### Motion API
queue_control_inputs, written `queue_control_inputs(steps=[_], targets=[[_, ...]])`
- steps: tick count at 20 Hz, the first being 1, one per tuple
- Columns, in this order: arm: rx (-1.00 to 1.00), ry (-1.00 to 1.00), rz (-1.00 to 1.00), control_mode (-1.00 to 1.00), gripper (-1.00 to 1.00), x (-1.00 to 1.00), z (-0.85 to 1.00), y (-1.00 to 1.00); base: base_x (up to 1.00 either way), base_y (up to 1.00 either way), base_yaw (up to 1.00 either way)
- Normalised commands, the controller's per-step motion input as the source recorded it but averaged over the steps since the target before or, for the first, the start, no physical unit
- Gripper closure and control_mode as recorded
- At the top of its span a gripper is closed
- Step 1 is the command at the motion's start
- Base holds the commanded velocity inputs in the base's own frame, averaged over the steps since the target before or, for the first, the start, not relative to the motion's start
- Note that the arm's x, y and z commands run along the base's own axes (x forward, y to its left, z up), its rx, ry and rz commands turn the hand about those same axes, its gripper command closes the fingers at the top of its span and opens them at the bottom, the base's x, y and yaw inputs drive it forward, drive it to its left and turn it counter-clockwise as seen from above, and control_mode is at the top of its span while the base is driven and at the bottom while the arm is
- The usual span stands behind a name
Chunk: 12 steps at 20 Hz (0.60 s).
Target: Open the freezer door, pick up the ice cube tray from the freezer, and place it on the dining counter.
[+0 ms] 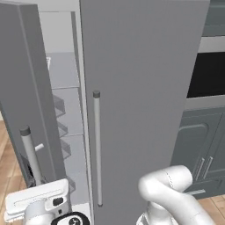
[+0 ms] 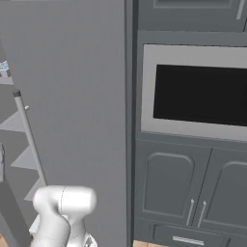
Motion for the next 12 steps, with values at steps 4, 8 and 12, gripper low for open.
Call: queue_control_inputs(steps=[4, 8, 12], targets=[[0.00, 0.04, 0.06, -1.00, 1.00, -0.58, 0.00, 0.63, 0.00, 0.00, 0.00], [0.00, 0.00, 0.03, -1.00, 1.00, -0.05, 0.00, 0.21, 0.00, 0.00, 0.00], [0.00, 0.00, 0.00, -1.00, 1.00, 0.00, 0.00, 0.00, 0.00, 0.00, 0.00]])
